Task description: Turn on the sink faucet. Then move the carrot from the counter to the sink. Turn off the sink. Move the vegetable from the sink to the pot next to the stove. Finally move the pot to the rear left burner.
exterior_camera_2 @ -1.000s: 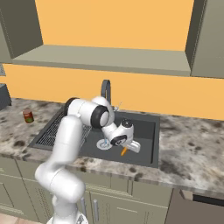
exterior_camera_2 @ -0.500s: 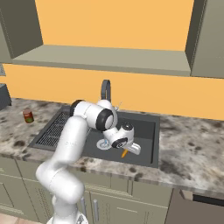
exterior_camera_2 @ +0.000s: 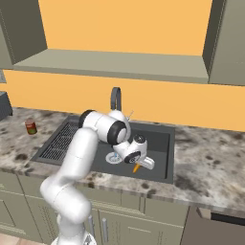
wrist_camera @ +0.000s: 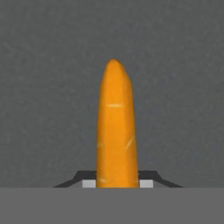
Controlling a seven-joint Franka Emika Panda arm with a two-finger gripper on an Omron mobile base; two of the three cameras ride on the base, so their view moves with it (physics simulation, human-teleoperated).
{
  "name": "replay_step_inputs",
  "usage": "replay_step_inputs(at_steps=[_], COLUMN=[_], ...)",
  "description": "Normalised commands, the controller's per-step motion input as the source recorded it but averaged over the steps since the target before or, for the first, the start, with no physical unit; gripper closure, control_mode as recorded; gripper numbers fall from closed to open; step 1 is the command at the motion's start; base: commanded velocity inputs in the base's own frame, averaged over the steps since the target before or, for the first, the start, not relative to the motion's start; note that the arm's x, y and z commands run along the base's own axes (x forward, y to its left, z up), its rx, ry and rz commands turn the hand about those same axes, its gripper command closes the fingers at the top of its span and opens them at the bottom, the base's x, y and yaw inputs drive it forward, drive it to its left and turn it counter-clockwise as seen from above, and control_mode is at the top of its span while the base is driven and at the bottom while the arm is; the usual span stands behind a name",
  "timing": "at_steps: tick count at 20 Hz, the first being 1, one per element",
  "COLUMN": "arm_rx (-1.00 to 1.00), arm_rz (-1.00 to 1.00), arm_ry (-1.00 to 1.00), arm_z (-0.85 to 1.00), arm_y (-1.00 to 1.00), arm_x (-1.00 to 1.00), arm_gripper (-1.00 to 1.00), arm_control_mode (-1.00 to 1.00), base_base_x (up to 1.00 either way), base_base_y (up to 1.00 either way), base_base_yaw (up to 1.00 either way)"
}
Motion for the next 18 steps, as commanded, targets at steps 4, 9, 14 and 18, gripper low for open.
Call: replay_step_inputs(at_steps=[4,9,14,18], arm_rx=[0.00,0.00,0.00,0.00], arm_rz=[0.00,0.00,0.00,0.00], arm_ry=[0.00,0.00,0.00,-0.02], arm_z=[-0.02,0.07,0.30,0.54], arm_y=[0.00,0.00,0.00,0.00], arm_x=[0.03,0.00,-0.01,-0.15], arm_gripper=[-1.00,-1.00,-1.00,-1.00], arm_control_mode=[-1.00,-1.00,-1.00,-1.00], base_base_x=[0.00,0.00,0.00,0.00], base_base_y=[0.00,0.00,0.00,0.00], base_base_yaw=[0.00,0.00,0.00,0.00])
